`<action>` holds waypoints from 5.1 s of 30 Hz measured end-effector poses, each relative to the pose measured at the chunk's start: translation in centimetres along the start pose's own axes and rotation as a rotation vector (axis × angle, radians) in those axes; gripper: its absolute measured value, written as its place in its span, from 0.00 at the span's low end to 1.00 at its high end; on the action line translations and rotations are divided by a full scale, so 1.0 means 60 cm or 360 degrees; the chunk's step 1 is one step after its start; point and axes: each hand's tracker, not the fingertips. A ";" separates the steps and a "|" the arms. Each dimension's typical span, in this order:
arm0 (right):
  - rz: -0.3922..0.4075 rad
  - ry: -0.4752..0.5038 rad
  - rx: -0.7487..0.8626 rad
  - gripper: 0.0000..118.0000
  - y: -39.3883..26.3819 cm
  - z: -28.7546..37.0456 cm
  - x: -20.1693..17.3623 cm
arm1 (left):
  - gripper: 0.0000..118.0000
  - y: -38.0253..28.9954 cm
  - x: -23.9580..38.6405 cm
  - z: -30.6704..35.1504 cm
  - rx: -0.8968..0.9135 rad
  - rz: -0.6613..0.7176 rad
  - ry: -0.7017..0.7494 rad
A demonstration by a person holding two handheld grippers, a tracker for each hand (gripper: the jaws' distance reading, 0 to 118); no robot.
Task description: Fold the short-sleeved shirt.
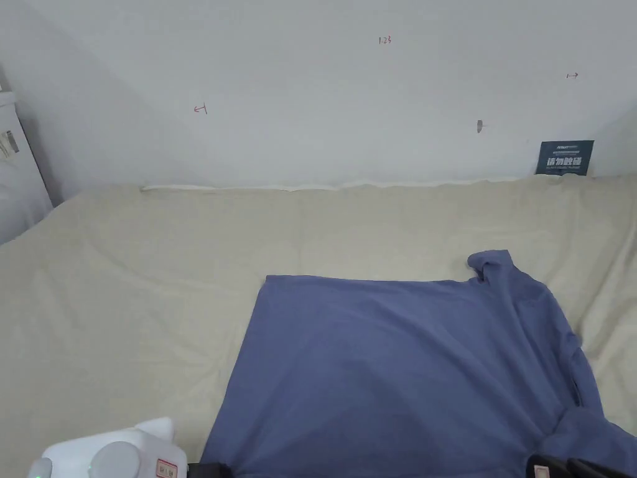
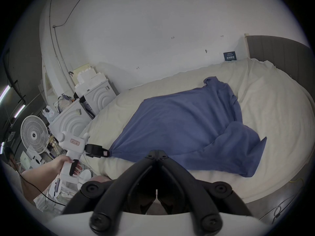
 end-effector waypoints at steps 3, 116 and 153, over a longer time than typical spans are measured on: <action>0.0017 -0.0011 -0.0049 0.00 -0.005 -0.009 -0.001 | 0.85 0.004 0.025 -0.012 0.0034 -0.0140 0.0055; -0.0036 -0.0805 -0.0587 0.85 0.244 -0.204 0.305 | 0.00 0.021 0.069 0.147 0.0658 0.0027 -0.0295; -0.0199 -0.0528 -0.0804 0.07 0.206 -0.256 0.323 | 0.84 0.304 0.082 -0.104 -0.0144 -0.0204 0.0202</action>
